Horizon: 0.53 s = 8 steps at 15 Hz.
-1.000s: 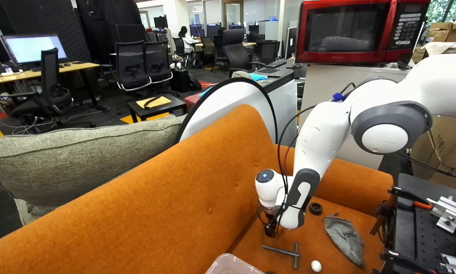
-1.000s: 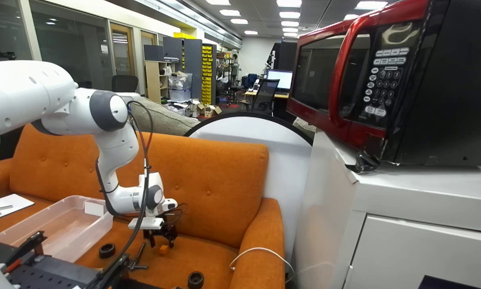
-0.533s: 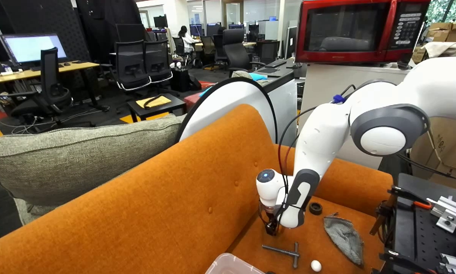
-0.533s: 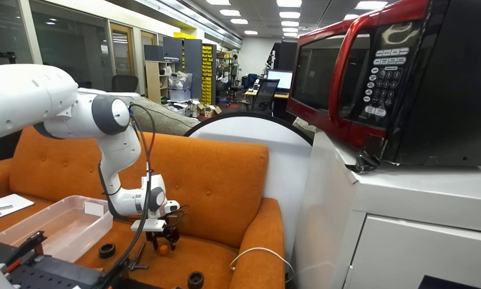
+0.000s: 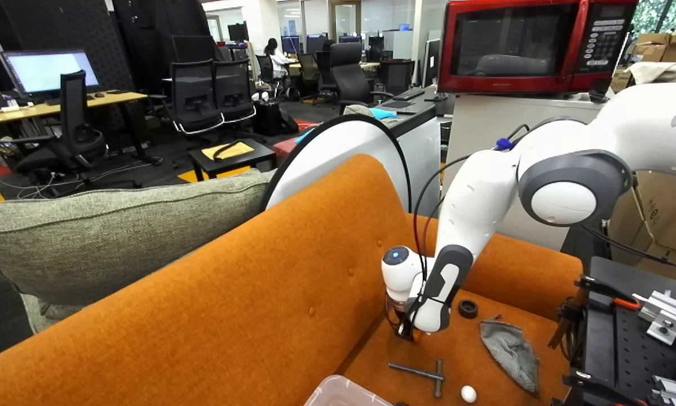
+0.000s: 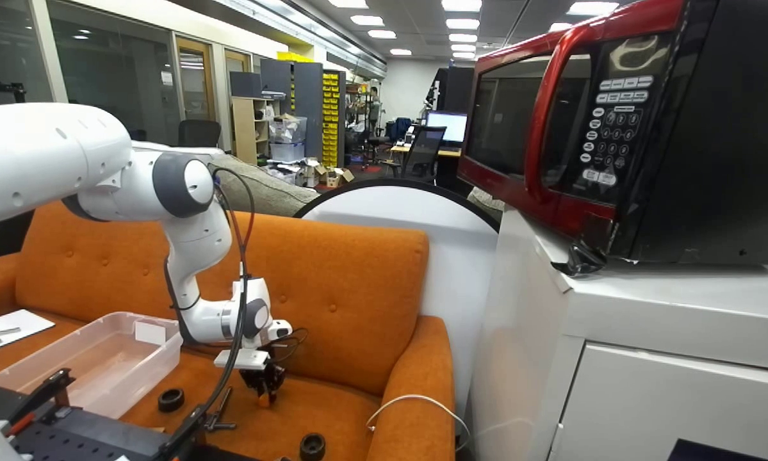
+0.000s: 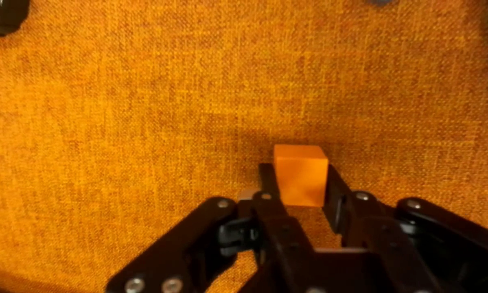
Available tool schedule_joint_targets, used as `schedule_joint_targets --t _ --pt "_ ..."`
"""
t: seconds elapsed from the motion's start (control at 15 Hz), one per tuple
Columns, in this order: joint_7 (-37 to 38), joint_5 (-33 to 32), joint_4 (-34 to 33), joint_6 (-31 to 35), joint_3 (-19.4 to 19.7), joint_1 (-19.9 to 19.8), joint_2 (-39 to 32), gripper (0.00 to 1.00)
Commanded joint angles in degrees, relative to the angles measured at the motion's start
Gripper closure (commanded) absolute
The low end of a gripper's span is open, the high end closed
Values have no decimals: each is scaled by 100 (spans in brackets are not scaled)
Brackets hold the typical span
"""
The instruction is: Move the orange block to the left
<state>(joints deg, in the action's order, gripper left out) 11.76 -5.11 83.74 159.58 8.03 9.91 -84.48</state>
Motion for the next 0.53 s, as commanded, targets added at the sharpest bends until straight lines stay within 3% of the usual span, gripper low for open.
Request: schedule_joint_targets --t 0.0,0.07,0.47 --pt "-235 58 -67 -115 -157 -210 0 96" --pt "-265 75 -77 -107 -209 -269 0 93" --pt "-151 455 354 47 -500 -582 351 93"
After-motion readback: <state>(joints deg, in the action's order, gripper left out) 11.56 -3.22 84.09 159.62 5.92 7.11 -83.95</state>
